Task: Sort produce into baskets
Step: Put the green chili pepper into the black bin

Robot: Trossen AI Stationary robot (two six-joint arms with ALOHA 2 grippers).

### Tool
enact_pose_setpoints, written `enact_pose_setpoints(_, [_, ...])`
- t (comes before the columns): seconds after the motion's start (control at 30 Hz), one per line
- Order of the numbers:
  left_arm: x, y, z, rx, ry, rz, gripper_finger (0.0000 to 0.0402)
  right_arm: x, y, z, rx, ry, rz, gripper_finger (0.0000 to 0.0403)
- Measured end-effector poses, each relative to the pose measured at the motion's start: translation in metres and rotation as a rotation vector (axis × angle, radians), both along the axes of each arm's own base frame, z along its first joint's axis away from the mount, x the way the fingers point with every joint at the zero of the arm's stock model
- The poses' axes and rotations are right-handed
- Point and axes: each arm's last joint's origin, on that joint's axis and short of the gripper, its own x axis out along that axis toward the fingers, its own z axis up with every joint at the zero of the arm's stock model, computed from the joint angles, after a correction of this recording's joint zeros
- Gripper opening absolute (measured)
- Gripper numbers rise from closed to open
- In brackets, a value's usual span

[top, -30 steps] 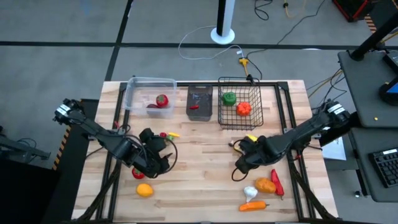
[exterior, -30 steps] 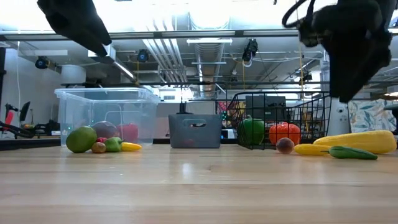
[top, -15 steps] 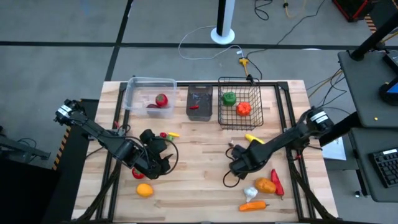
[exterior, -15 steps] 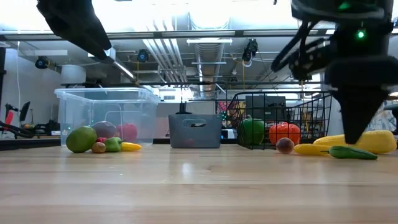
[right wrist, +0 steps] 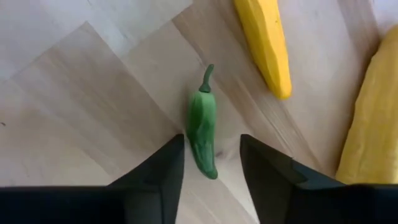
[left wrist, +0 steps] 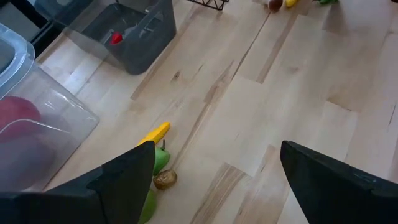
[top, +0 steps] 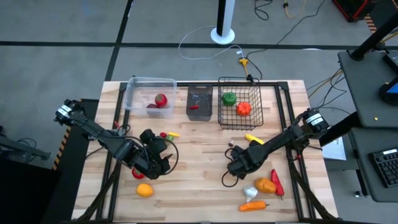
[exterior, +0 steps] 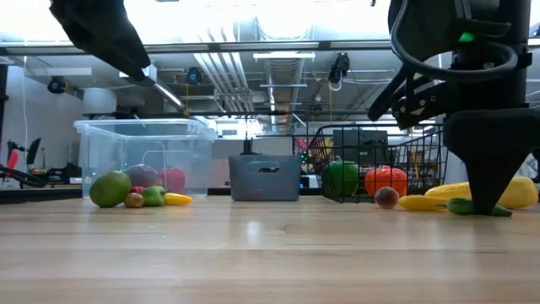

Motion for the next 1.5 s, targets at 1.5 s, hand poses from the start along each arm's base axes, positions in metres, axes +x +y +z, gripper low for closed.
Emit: enact_pose_setpoints(1.5, [-0.004, -0.003, -0.003, -0.014, 0.038, -0.03, 0.0327, 0.096, -0.092, 0.099, -0.065, -0.783, 0.291, 0.0018])
